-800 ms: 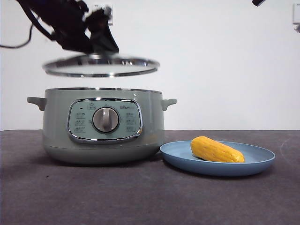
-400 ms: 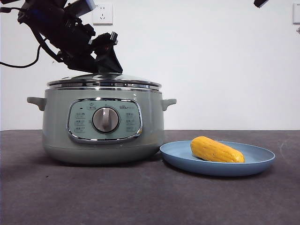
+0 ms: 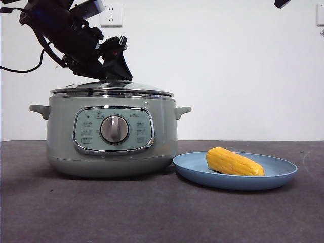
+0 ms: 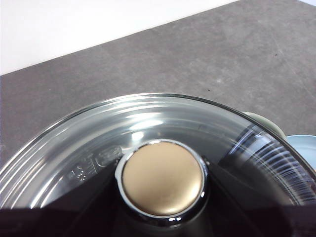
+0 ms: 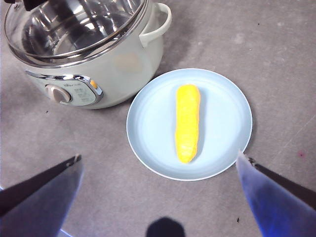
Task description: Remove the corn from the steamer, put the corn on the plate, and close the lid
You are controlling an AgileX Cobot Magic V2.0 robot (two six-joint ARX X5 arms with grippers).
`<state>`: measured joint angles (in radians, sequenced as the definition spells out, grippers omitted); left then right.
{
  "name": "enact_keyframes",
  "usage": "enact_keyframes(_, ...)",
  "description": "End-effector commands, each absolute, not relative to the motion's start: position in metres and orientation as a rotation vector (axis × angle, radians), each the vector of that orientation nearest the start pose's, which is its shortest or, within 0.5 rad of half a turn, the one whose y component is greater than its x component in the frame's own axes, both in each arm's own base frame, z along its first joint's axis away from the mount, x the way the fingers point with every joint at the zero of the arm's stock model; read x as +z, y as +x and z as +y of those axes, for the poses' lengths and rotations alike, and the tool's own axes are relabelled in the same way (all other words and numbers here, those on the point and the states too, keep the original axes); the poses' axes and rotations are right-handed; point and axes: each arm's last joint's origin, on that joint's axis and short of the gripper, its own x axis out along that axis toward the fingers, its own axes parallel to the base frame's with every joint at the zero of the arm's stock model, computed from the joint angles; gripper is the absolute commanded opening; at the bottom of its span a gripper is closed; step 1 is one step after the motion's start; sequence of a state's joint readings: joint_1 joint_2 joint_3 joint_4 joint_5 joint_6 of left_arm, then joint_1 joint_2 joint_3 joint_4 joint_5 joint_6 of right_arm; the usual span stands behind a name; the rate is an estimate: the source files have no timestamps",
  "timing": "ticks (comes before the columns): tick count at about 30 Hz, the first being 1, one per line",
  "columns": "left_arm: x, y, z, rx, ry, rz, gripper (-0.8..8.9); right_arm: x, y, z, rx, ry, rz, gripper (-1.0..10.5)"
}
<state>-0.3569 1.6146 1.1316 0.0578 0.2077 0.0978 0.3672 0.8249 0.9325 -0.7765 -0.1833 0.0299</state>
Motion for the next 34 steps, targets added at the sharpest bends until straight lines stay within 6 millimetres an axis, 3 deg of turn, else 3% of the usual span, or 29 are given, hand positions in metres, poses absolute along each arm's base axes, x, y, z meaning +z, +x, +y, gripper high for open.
enact_keyframes(1,0.2637,0.3368,-0.136,-0.586,0.115,0.435,-0.08,0.3221,0.1414,0.0605,0.524,-0.037,0.682,5.7)
enact_keyframes(22,0.2563,0.3313,-0.1395,-0.553,0.139,0.521,0.18,0.3221,0.1414,0.0604,0.524,-0.039,0.682,5.7)
enact_keyframes(24,0.256,0.3314,-0.1389,-0.551,0.139,0.525,1.61,0.3221,0.1414,0.0604,0.524,-0.039,0.682,5.7)
enact_keyframes(26,0.2564,0.3316,-0.139,-0.552,0.139,0.52,4.09,0.3221,0.1414,0.0604,0.524,-0.039,0.681,5.7)
enact_keyframes(28,0.2572,0.332,-0.139,-0.551,0.138,0.513,5.52,0.3221,0.1414,0.0605,0.525,-0.039,0.681,5.7)
enact_keyframes(34,0.2637,0.3299,-0.1379,-0.55,0.136,0.493,5.67,0.3221,0.1414,0.0604,0.524,-0.039,0.682,5.7)
